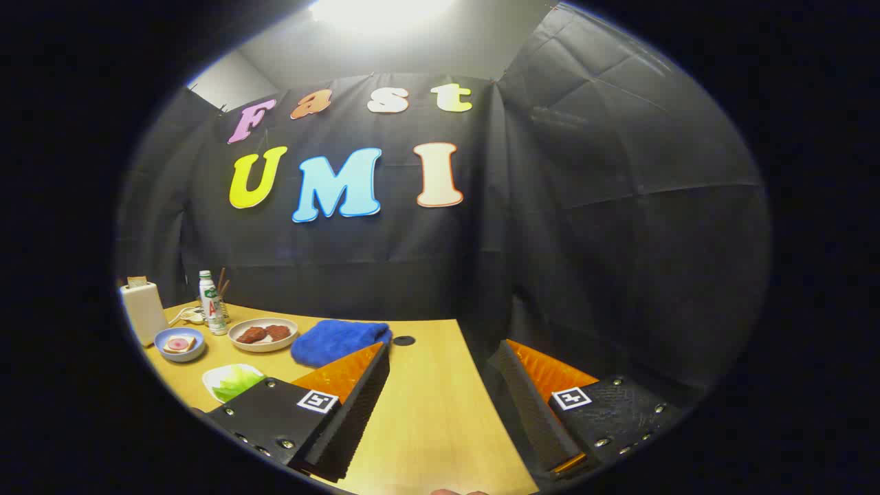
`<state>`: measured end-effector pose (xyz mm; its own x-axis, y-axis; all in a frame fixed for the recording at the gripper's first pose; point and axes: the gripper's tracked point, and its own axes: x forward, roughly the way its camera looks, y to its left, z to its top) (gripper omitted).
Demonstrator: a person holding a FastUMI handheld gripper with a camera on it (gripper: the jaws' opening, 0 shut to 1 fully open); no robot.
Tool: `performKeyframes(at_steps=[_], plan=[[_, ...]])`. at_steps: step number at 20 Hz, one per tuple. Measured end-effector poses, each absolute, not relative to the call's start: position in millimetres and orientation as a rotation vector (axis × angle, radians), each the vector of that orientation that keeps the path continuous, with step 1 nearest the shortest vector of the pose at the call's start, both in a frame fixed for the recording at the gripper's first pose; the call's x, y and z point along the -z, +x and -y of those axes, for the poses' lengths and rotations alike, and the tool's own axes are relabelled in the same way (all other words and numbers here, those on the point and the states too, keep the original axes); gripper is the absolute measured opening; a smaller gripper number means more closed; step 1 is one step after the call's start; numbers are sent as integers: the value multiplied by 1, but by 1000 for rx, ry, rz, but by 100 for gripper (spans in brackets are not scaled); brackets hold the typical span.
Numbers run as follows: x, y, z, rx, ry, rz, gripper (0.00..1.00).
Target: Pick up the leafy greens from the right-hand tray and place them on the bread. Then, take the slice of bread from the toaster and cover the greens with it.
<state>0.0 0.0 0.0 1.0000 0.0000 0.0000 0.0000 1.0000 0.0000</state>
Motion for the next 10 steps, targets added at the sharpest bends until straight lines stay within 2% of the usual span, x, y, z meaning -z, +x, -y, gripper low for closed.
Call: performKeyframes(at_steps=[10], plan=[[-35,-37,-126,-94,27,7,97]])
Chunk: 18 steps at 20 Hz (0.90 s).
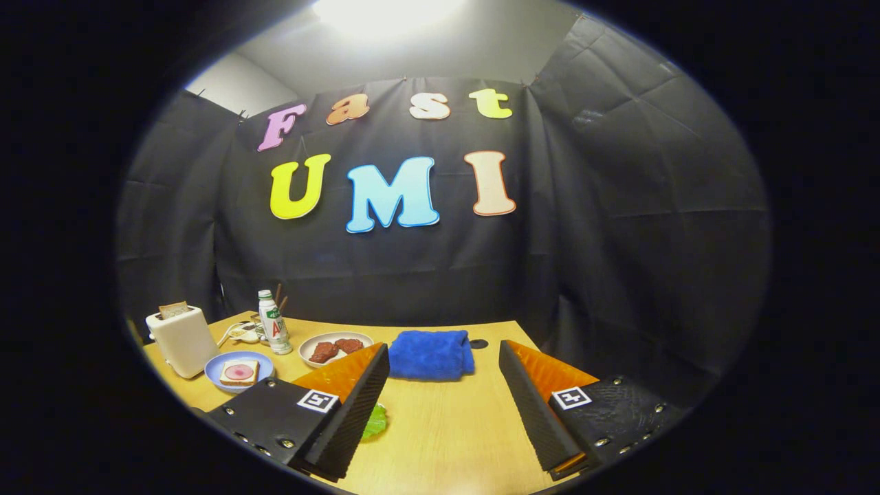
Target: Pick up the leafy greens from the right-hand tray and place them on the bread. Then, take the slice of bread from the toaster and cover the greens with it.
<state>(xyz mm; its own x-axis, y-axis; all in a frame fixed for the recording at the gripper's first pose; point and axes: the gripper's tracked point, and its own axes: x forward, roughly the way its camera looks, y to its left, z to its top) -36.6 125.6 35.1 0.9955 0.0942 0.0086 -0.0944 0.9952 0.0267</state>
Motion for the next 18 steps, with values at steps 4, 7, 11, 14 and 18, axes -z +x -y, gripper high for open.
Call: performKeyframes(at_steps=[4,7,11,14,18], plan=[[-34,-38,-158,-159,47,3,97],[-27,-35,-168,-168,1,-32,97],[-13,-29,-190,-204,-53,-95,97],[2,-21,-203,-228,-75,-151,97],[14,-12,-216,-230,-75,-192,97]])
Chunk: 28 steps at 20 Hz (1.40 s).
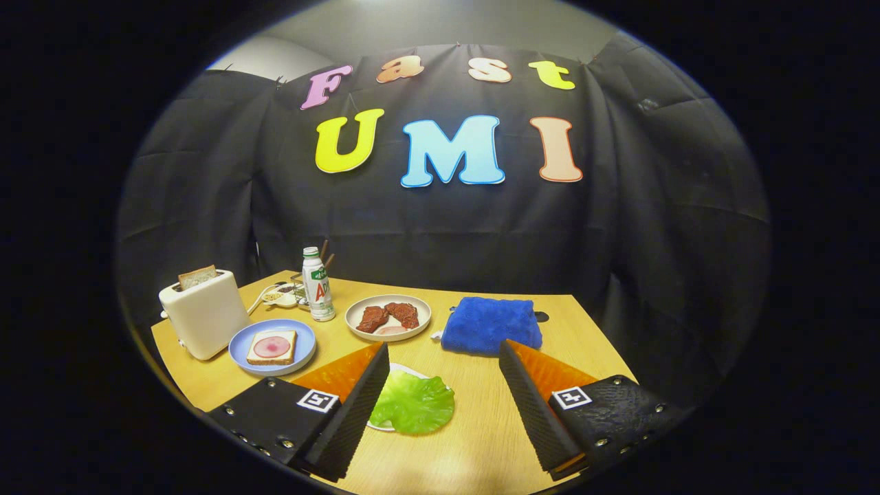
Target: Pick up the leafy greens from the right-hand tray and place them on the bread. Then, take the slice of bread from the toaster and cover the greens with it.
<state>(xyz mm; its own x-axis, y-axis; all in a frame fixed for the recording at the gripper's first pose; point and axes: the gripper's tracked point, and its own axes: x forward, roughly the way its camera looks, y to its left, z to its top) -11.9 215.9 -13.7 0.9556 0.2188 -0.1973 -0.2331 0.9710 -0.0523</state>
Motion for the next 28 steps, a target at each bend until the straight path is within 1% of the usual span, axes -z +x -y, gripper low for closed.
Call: performKeyframes(at_steps=[6,10,17,23,24,26,27,28], plan=[[45,8,-242,-263,-160,-297,97],[82,21,-264,-323,-210,-430,97],[145,50,-281,-359,-230,-670,97],[177,61,-287,-358,-287,-776,98],[172,65,-291,-370,-274,-761,97],[174,63,-296,-392,-214,-784,95],[162,55,-293,-391,-208,-789,83],[172,64,-296,-406,-217,-781,80]])
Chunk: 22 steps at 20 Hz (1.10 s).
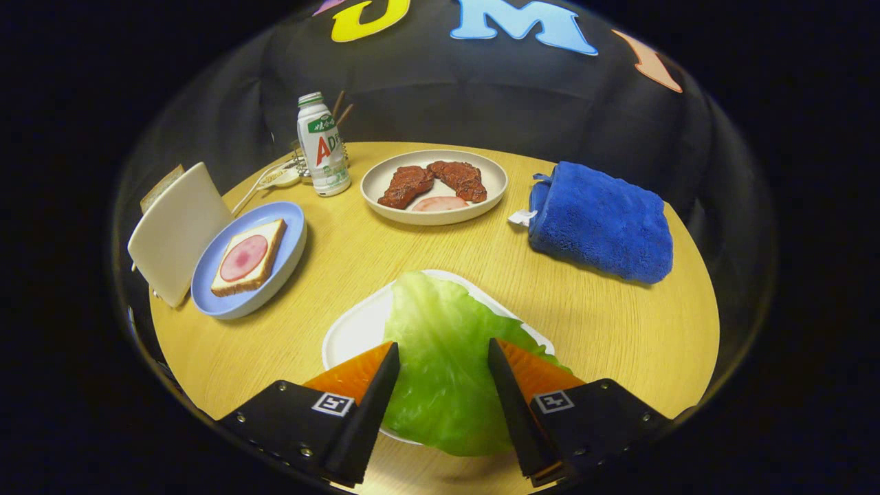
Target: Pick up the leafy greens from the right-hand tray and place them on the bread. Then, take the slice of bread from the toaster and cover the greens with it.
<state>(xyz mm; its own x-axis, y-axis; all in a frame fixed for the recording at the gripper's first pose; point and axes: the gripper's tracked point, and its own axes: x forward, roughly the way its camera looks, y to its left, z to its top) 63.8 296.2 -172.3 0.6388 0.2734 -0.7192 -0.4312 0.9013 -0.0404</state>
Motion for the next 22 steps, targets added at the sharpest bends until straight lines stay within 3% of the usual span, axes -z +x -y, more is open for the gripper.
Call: performKeyframes(at_steps=[3,22], plan=[[181,70,-301,-388,-141,-803,9],[85,44,-360,-453,-159,-620,9]])
